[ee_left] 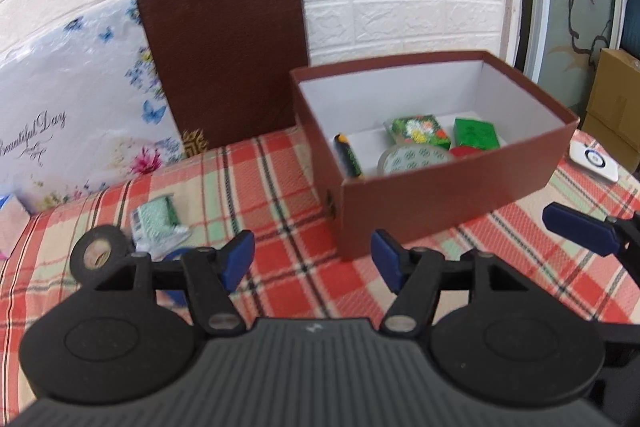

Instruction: Organize objects

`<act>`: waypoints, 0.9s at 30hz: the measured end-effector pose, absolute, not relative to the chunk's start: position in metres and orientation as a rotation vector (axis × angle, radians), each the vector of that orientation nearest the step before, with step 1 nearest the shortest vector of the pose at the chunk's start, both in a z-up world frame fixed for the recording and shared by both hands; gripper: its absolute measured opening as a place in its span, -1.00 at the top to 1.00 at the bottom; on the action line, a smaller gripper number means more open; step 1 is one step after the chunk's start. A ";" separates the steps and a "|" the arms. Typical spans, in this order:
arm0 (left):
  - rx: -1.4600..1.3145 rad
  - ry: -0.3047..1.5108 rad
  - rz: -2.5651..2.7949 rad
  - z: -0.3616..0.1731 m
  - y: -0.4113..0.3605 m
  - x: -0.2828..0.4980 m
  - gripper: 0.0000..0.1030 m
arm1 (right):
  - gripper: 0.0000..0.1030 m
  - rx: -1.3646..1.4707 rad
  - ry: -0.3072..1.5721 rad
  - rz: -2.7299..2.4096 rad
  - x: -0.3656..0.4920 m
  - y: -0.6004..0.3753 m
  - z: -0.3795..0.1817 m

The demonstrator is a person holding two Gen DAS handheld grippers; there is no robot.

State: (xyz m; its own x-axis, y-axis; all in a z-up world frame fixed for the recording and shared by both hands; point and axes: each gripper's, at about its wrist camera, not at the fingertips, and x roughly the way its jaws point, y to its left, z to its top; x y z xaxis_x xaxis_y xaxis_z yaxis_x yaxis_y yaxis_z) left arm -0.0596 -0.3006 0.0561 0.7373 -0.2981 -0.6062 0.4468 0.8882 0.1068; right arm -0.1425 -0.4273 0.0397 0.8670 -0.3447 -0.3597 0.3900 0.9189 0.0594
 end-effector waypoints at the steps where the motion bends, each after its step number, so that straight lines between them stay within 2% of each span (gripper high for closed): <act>1: 0.251 0.631 -0.407 0.052 -0.296 -0.060 -0.30 | -0.28 0.133 0.361 -0.378 -0.142 -0.424 0.038; 27: 0.154 0.724 -0.240 0.001 -0.187 -0.043 -0.30 | -0.28 0.023 0.514 -0.267 -0.119 -0.357 0.015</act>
